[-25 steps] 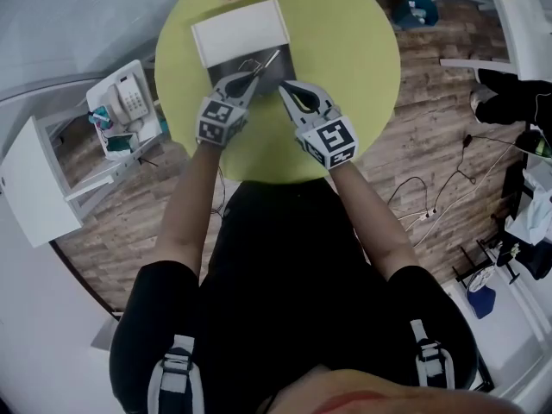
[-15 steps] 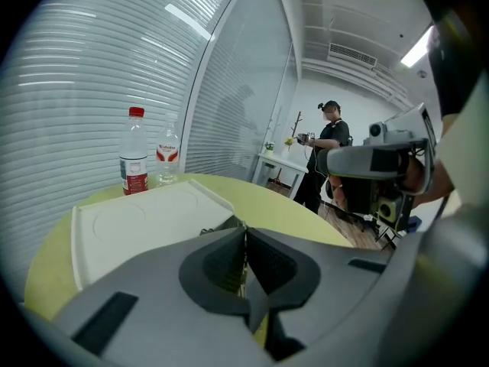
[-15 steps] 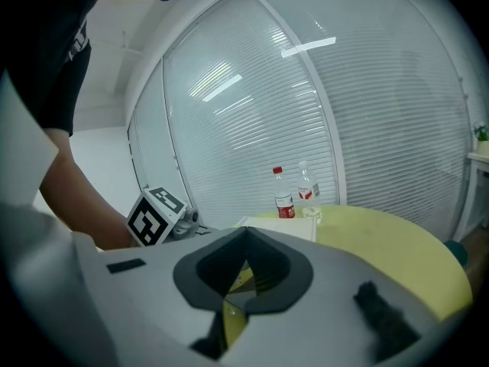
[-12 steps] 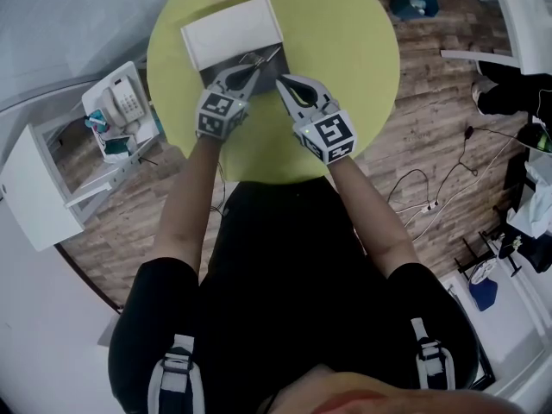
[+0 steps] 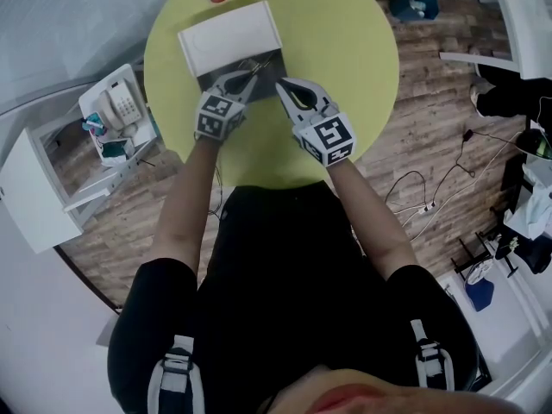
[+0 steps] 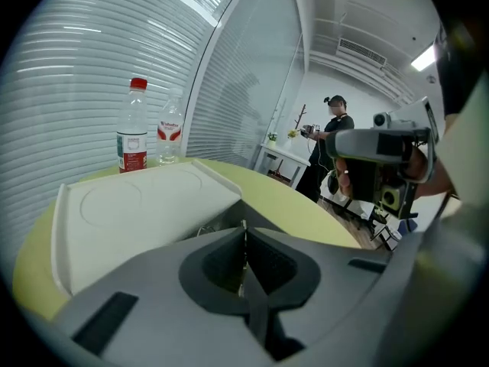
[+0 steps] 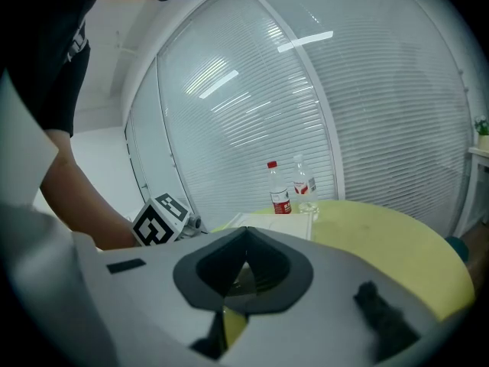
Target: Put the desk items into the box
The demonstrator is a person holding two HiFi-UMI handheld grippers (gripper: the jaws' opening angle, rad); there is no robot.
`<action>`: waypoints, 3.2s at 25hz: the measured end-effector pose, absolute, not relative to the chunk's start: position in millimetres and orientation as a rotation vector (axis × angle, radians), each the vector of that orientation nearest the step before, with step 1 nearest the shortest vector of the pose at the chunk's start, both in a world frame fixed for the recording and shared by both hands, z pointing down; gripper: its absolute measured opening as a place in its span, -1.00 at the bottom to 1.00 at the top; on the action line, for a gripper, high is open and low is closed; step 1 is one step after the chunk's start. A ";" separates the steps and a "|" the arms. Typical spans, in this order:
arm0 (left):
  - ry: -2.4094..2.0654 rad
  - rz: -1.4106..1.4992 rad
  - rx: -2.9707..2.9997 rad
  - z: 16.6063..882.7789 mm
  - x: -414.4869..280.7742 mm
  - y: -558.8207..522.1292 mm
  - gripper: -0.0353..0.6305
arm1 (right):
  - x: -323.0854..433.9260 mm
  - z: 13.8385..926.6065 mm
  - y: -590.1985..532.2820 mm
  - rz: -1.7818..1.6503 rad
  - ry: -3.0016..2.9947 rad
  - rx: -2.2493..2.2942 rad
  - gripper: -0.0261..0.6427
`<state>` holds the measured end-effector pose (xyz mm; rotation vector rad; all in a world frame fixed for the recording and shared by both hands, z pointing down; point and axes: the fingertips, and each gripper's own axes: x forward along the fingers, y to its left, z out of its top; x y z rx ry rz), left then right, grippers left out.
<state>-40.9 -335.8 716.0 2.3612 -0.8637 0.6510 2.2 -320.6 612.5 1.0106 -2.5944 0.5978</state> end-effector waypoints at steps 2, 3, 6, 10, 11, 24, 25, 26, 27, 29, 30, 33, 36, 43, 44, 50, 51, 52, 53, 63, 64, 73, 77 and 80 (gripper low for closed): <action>-0.859 0.650 2.347 722.3 -41.5 -335.6 -0.84 | 2.4 615.2 -322.6 0.602 -2.590 1.011 -0.87; -0.862 0.647 2.338 724.9 -42.4 -336.3 -0.84 | 2.3 616.5 -323.5 0.604 -2.589 1.011 -0.87; -0.889 0.642 2.304 731.2 -47.1 -340.2 -0.84 | 1.2 617.7 -325.4 0.610 -2.589 1.011 -0.87; -0.929 0.653 2.275 738.2 -55.2 -344.2 -0.83 | -3.4 617.7 -328.3 0.608 -2.594 1.002 -0.87; -0.940 0.662 2.271 739.5 -57.0 -344.8 -0.83 | -4.5 617.8 -328.3 0.609 -2.594 0.998 -0.87; -1.101 0.669 2.241 725.5 -83.9 -346.0 -0.50 | -13.5 608.2 -324.4 0.583 -2.596 0.948 -0.87; -1.115 0.662 2.243 721.4 -87.3 -345.1 -0.50 | -15.1 606.0 -323.4 0.578 -2.599 0.944 -0.87; -1.129 0.652 2.246 716.1 -90.4 -343.8 -0.50 | -16.9 603.6 -322.1 0.574 -2.603 0.940 -0.87; -1.142 0.641 2.252 709.7 -92.9 -342.3 -0.50 | -18.7 601.1 -320.6 0.569 -2.607 0.936 -0.87; -1.164 0.616 2.271 694.1 -96.5 -338.5 -0.50 | -22.5 595.6 -317.2 0.556 -2.615 0.926 -0.87; -1.174 0.601 2.283 685.3 -98.3 -336.5 -0.50 | -24.9 592.5 -315.5 0.549 -2.619 0.920 -0.87; -1.203 0.538 2.319 654.9 -103.5 -330.2 -0.50 | -33.2 582.0 -310.0 0.523 -2.636 0.900 -0.87; -1.223 0.479 2.362 621.4 -108.4 -321.9 -0.50 | -42.1 570.1 -303.5 0.498 -2.651 0.884 -0.87; -1.255 0.356 2.443 546.8 -120.1 -293.6 -0.50 | -59.6 529.3 -285.4 0.421 -2.699 0.830 -0.87; -1.256 0.341 2.456 536.6 -121.2 -289.3 -0.51 | -61.6 522.3 -282.6 0.418 -2.710 0.820 -0.87; -1.244 0.205 2.540 476.1 -122.1 -265.6 -0.56 | -71.3 473.7 -267.4 0.309 -2.768 0.779 -0.87; -1.237 0.183 2.557 467.0 -121.0 -260.9 -0.58 | -71.9 465.8 -264.2 0.295 -2.777 0.774 -0.87; -1.231 0.163 2.572 458.5 -119.8 -256.2 -0.60 | -72.7 458.7 -260.5 0.284 -2.787 0.766 -0.87; -1.228 0.147 2.586 450.6 -118.7 -251.7 -0.62 | -73.6 452.3 -256.6 0.274 -2.796 0.754 -0.87; -1.253 0.078 2.665 412.5 -113.6 -230.2 -0.86 | -80.9 409.3 -235.6 0.206 -2.886 0.729 -0.87; -1.248 0.068 2.668 411.1 -112.3 -229.8 -0.86 | -81.0 408.0 -234.5 0.202 -2.888 0.725 -0.87; -1.222 0.057 2.715 398.8 -101.5 -227.1 -0.86 | -79.6 401.1 -231.3 0.191 -2.907 0.705 -0.87; -1.219 0.047 2.717 395.6 -96.5 -224.7 -0.86 | -75.3 399.4 -229.2 0.195 -2.901 0.700 -0.87; -1.220 0.040 2.712 394.5 -94.7 -223.3 -0.86 | -73.3 398.7 -227.1 0.188 -2.900 0.698 -0.87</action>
